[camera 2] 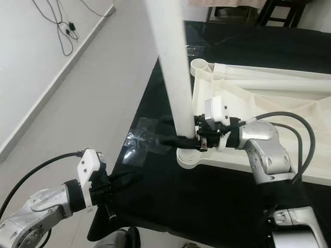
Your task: Building children table
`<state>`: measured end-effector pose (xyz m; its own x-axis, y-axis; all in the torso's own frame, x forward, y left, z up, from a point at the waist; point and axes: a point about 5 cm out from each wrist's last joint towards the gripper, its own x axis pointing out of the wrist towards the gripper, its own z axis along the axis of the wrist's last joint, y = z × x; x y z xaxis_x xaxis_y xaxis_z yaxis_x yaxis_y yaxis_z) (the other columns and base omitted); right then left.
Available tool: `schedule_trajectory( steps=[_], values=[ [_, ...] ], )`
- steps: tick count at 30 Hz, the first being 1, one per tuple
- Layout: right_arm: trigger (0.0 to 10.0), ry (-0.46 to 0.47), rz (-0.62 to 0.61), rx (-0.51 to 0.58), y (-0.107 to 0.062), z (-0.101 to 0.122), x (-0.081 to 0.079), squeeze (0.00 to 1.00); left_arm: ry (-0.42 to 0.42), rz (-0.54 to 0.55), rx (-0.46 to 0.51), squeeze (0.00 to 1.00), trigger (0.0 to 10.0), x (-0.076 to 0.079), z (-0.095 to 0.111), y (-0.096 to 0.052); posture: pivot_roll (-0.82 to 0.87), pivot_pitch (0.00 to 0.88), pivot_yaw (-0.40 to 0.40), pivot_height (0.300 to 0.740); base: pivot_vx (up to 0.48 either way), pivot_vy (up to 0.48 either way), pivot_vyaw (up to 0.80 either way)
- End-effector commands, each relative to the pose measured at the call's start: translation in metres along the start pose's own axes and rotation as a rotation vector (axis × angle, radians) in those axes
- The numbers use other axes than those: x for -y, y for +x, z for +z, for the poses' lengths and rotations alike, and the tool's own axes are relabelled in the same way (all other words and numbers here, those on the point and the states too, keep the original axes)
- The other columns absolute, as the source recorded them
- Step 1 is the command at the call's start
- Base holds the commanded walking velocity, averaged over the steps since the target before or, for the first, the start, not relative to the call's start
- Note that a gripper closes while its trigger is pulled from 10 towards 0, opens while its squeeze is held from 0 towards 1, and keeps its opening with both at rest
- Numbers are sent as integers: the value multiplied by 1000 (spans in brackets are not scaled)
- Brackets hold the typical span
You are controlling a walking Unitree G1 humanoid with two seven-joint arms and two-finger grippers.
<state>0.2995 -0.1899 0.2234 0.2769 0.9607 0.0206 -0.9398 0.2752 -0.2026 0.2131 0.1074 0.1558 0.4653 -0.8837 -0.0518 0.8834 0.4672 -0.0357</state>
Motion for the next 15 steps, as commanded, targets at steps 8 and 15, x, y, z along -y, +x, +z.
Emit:
schedule_trajectory(
  steps=[8, 15],
  values=[
    [10000, 151, -168, 89, 1, -24, -9, 0, 6, -22, -8, 0, 10000, 3, -2, 2, 91, 213, 36, 740, 0, 0, 0],
    [10000, 145, -237, 94, 7, -38, -25, 0, 8, -23, -11, 0, 10000, 3, -3, 2, 91, 213, 42, 740, 0, 0, 0]
  ],
)
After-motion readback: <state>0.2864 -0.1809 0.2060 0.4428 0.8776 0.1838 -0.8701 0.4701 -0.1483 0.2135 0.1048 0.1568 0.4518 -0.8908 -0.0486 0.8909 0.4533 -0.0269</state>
